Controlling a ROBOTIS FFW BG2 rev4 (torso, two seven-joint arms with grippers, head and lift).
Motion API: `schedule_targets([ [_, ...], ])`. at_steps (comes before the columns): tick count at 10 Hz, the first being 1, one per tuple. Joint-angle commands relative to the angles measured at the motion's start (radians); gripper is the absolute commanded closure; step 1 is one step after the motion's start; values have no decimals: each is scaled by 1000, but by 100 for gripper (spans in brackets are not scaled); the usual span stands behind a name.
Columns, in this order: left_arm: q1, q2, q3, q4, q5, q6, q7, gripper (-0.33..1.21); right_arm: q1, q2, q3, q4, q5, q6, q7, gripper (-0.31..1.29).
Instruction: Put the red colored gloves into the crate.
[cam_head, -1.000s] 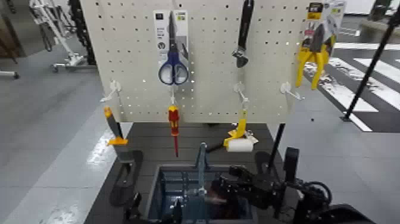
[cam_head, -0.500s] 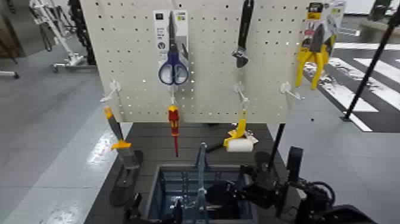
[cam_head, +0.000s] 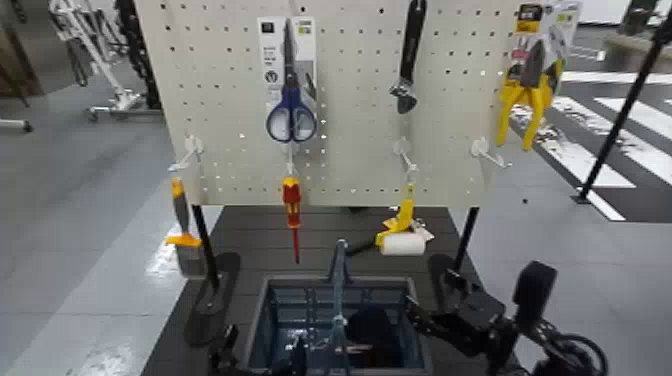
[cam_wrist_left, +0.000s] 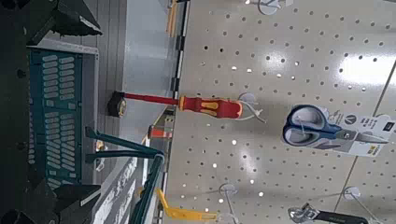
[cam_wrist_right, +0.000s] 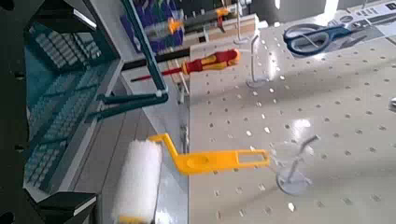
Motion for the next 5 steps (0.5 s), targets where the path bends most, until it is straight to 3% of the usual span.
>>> schedule_targets([
  [1, 3, -81, 5, -4, 0, 0, 0, 11, 181, 19, -27, -98, 69, -171, -188, -3],
  [2, 6, -81, 8, -5, 0, 0, 0, 11, 247, 28, -35, -134, 101, -207, -251, -3],
  [3, 9, -81, 11, -7, 0, 0, 0, 11, 310, 37, -62, -181, 173, -236, -279, 1],
  [5, 11, -80, 17, -8, 0, -3, 0, 11, 381, 57, -85, -216, 188, -270, -322, 7],
])
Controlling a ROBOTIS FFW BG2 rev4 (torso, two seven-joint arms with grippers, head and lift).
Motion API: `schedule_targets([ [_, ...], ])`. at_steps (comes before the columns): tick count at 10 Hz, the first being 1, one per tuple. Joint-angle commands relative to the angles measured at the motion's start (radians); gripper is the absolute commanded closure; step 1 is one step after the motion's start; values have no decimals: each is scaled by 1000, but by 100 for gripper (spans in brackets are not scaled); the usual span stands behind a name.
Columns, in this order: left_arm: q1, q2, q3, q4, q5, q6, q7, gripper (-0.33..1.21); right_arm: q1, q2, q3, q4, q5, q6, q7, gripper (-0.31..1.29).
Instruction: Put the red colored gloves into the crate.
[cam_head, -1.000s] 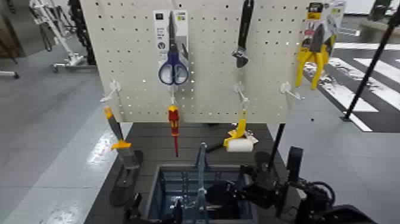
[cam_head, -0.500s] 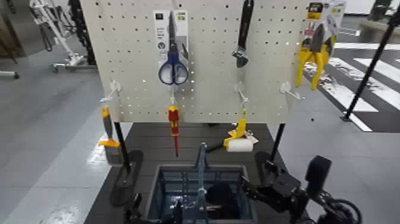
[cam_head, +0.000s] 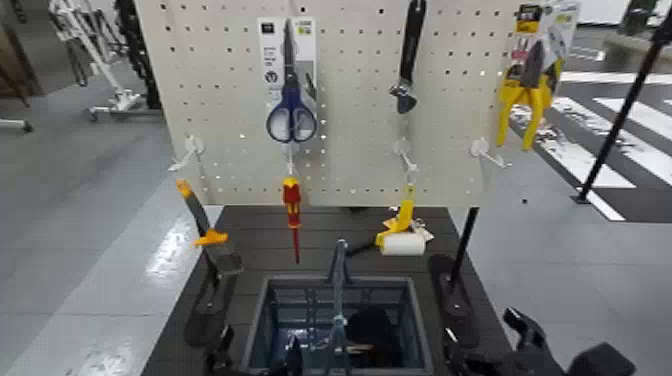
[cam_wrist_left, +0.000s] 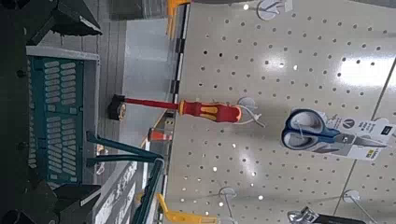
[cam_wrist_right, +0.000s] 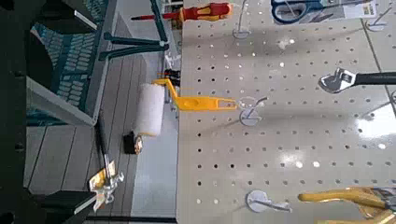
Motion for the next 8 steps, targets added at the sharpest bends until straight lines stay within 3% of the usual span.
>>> schedule_targets([
  [1, 3, -78, 6, -3, -2, -3, 0, 11, 84, 16, -13, -58, 42, -14, -22, 7],
  [2, 7, -80, 11, -6, -2, -3, -2, 11, 108, 3, -10, -84, 62, 3, -68, 7],
  [5, 16, -83, 23, -15, -3, -3, -3, 11, 116, 1, 2, -94, 110, -18, -81, 8],
  [8, 16, -84, 25, -15, -3, -3, -5, 11, 115, 3, 5, -98, 122, -9, -88, 10],
])
